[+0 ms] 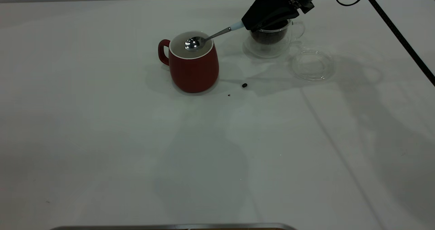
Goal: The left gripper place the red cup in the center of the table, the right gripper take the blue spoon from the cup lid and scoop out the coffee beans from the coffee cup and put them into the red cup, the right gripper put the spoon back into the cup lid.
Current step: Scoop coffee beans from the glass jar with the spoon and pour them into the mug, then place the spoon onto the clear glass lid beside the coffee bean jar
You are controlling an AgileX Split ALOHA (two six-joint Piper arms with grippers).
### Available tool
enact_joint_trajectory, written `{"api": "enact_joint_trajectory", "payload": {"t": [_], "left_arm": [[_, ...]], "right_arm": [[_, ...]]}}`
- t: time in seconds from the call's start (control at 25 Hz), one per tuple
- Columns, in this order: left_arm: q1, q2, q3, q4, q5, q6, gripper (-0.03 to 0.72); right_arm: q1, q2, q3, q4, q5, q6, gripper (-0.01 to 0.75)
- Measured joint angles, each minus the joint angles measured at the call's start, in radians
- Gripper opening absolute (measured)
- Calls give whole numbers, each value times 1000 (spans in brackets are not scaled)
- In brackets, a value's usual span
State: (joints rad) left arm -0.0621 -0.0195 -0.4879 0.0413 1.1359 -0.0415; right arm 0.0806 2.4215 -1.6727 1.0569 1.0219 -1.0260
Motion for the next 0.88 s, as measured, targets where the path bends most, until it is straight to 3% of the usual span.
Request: {"api": "enact_joint_trajectory", "payload": {"t": [0.36,0.6,0.68,0.88], "left_arm": [[0,0,0,0,0,1,567],[0,0,0,0,0,1,567],[0,0,0,0,0,1,567],[0,0,0,0,0,1,567]], "right_arm": [[-22,-94,0,-1,142,210,113],[-67,-272,51,-2,150,312,113],[-81,-353,124,-1,103,342,113],[-90,-568,426,39,-140,354,113]]}}
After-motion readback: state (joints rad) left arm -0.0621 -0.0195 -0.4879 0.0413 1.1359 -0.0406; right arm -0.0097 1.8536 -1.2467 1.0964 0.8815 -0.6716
